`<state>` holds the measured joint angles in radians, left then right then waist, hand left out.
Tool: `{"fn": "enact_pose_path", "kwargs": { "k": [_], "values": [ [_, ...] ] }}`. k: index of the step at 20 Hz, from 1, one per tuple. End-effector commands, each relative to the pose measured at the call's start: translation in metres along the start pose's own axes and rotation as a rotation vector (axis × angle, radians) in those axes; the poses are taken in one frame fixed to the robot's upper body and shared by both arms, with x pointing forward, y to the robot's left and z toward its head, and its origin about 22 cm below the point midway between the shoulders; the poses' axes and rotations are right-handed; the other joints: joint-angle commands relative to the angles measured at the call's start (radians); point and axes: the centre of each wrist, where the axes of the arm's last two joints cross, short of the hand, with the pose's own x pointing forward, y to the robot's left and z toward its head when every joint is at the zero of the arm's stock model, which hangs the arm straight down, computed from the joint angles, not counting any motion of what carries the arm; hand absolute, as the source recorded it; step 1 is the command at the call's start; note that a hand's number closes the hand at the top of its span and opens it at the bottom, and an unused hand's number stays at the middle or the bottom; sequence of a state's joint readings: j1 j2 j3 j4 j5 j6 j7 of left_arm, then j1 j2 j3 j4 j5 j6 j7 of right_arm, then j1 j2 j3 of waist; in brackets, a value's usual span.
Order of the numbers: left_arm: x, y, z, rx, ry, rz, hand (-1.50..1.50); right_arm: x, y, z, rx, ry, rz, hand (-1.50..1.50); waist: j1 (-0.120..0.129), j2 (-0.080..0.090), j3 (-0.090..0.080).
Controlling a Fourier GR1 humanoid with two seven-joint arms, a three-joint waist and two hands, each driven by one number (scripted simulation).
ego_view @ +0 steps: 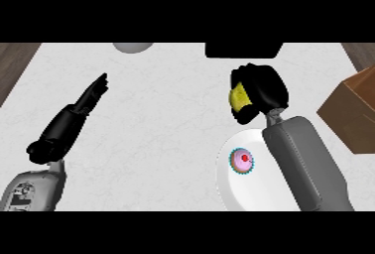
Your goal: Pick the pear from the plate and place it in the cardboard box
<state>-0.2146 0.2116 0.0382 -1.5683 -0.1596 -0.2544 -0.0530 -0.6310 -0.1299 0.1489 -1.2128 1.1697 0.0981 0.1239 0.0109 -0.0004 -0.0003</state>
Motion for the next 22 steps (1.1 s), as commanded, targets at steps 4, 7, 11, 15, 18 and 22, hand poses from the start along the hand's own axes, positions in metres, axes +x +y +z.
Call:
{"fn": "enact_pose_path", "kwargs": {
  "k": [4, 7, 11, 15, 18, 22],
  "values": [
    [-0.001, 0.005, 0.000, 0.010, 0.018, 0.004, 0.00, -0.005, -0.060, 0.008, -0.258, 0.176, -0.044, 1.50, -0.023, -0.004, 0.000],
    [-0.008, 0.015, 0.004, 0.028, 0.018, -0.002, 0.00, -0.010, -0.088, 0.010, -0.356, 0.323, -0.169, 1.50, -0.030, -0.005, 0.000],
    [0.006, -0.003, 0.008, 0.007, 0.025, 0.003, 0.00, -0.040, -0.121, 0.019, -0.439, 0.478, -0.182, 1.50, -0.018, -0.007, 0.000],
    [-0.006, -0.002, 0.012, 0.003, -0.002, -0.015, 0.00, -0.077, -0.136, 0.018, -0.475, 0.578, -0.201, 1.50, -0.010, -0.001, 0.000],
    [-0.003, -0.013, -0.003, 0.016, 0.018, 0.004, 0.00, -0.136, -0.140, 0.026, -0.499, 0.609, -0.181, 1.50, -0.010, 0.003, 0.001],
    [-0.009, -0.004, 0.008, 0.003, 0.004, -0.001, 0.00, -0.181, -0.129, 0.032, -0.374, 0.656, -0.069, 1.50, -0.005, 0.005, 0.000]
  ]
}}
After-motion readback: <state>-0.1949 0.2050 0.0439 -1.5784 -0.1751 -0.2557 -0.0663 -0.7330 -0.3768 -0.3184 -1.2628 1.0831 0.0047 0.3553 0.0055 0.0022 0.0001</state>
